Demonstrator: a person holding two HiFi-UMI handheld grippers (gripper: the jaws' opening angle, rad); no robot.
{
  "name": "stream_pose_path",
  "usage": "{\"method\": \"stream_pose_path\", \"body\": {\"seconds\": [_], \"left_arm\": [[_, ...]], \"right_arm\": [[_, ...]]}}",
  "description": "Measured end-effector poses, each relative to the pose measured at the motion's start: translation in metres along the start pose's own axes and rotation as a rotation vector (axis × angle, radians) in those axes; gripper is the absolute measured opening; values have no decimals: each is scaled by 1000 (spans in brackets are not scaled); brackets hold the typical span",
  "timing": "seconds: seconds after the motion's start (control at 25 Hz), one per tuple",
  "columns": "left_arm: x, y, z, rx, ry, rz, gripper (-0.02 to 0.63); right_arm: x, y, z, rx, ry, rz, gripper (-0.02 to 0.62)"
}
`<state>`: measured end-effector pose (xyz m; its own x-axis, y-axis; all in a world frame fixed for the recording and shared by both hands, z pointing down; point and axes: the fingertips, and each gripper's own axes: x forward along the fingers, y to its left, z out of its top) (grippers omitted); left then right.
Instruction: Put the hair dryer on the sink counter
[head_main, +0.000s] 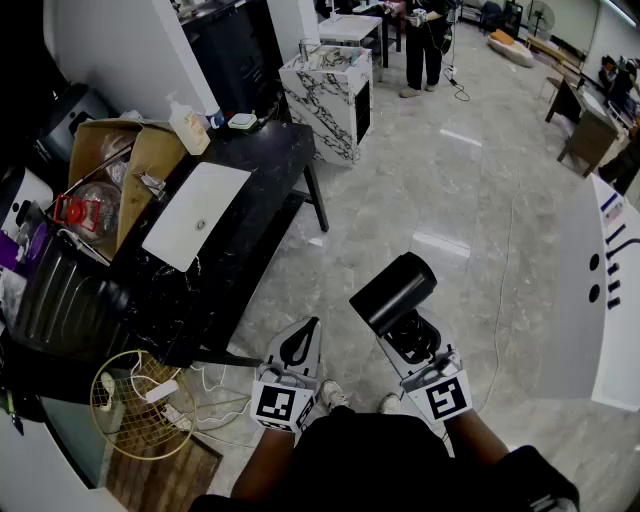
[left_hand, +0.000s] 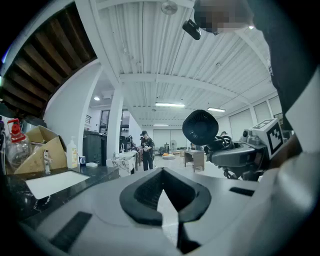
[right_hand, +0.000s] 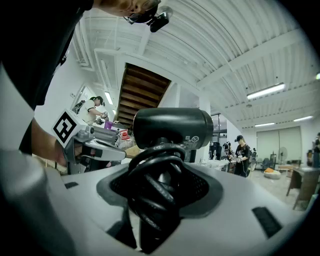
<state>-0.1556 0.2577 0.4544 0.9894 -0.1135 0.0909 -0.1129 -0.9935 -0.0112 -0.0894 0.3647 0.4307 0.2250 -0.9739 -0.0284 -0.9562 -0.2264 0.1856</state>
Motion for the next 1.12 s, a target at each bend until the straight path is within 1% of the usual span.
{"method": "stream_pose_path", "body": {"seconds": [0.08, 0.2, 0.32, 0.44, 0.6, 0.68, 0.76, 0.88, 0.96, 1.12], "left_arm": [[-6, -4, 0, -1, 0, -4, -5], [-13, -1, 0, 1, -1, -9, -5], [-16, 8, 0, -2, 0, -7, -5], [-17, 17, 1, 1, -4, -17, -5], [-18, 32, 1, 12, -14, -30, -5], [-19, 43, 0, 15, -21, -29, -5], [-22, 57, -1, 15, -20, -18, -5], [-30, 80, -7, -9, -10, 14, -5], [-32, 92, -10, -21, -2, 27, -5], [-27, 106, -7, -16, 3, 29, -5]], "right_arm": [[-4, 2, 2, -37, -12, -1, 249], [-7, 8, -1, -90, 24, 17, 249], [-2, 13, 9, -54, -21, -4, 249], [5, 18, 15, -42, -33, -27, 250], [21, 23, 14, 17, -27, -21, 252], [31, 25, 15, 46, -41, -15, 252], [42, 29, 15, 40, -49, -5, 250], [62, 38, 15, 10, -45, 6, 252], [73, 41, 16, 21, -45, 7, 252], [92, 42, 18, 56, -43, 13, 252]]}}
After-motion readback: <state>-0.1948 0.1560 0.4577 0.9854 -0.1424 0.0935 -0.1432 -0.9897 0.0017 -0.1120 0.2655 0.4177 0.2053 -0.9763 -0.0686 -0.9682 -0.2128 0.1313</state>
